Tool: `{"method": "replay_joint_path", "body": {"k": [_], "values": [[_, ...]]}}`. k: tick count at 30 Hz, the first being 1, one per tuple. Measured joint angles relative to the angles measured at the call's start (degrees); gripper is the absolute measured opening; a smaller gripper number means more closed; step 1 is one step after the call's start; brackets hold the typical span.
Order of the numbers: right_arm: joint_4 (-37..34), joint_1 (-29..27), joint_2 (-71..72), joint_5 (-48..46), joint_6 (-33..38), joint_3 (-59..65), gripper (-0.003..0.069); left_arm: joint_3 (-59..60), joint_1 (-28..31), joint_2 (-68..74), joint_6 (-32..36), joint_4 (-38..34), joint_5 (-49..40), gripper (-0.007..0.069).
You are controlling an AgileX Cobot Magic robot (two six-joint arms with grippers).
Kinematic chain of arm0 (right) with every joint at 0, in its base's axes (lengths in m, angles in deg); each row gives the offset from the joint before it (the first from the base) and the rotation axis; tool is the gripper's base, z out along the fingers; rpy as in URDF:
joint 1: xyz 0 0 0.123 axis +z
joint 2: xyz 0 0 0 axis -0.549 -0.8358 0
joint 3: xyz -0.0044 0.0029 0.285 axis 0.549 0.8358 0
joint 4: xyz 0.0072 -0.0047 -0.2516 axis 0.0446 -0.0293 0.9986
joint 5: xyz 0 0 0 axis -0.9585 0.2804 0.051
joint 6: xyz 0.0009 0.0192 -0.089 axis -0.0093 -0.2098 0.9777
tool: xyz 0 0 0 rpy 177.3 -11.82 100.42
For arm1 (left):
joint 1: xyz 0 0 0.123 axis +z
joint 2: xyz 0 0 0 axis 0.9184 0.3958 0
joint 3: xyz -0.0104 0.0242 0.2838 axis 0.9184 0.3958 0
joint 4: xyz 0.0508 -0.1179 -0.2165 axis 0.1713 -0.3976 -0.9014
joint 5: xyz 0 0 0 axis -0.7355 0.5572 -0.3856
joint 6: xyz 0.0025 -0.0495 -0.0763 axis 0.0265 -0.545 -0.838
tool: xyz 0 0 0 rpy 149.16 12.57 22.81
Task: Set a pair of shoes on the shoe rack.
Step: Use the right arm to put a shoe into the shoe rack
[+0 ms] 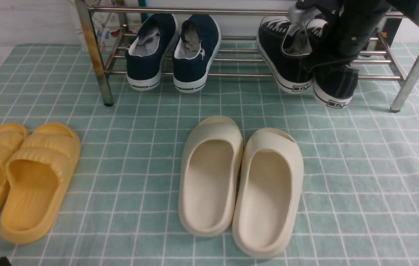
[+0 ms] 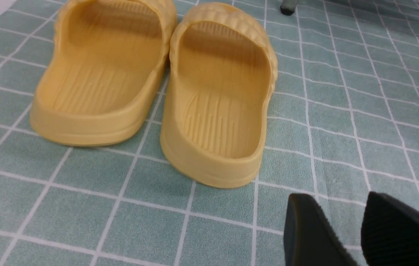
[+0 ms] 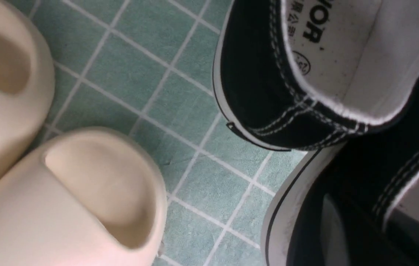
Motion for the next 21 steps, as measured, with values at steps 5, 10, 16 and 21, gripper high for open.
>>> {"method": "replay_joint_path", "body": {"k": [5, 10, 16, 21], "values": [[0.9, -1.3, -1.2, 2.9, 0.1, 0.0, 0.0017, 0.0, 0.0, 0.0, 0.0, 0.0, 0.0, 0.0238], [2.2, -2.3, -2.2, 4.8, 0.4, 0.0, 0.0017, 0.0, 0.0, 0.0, 0.0, 0.0, 0.0, 0.0238], [6.2, -2.6, -2.3, 6.7, 0.8, -0.1, 0.0017, 0.0, 0.0, 0.0, 0.0, 0.0, 0.0, 0.0238], [4.9, -2.8, -2.3, 9.0, 1.1, -0.1, 0.0017, 0.0, 0.0, 0.0, 0.0, 0.0, 0.0, 0.0238]]}}
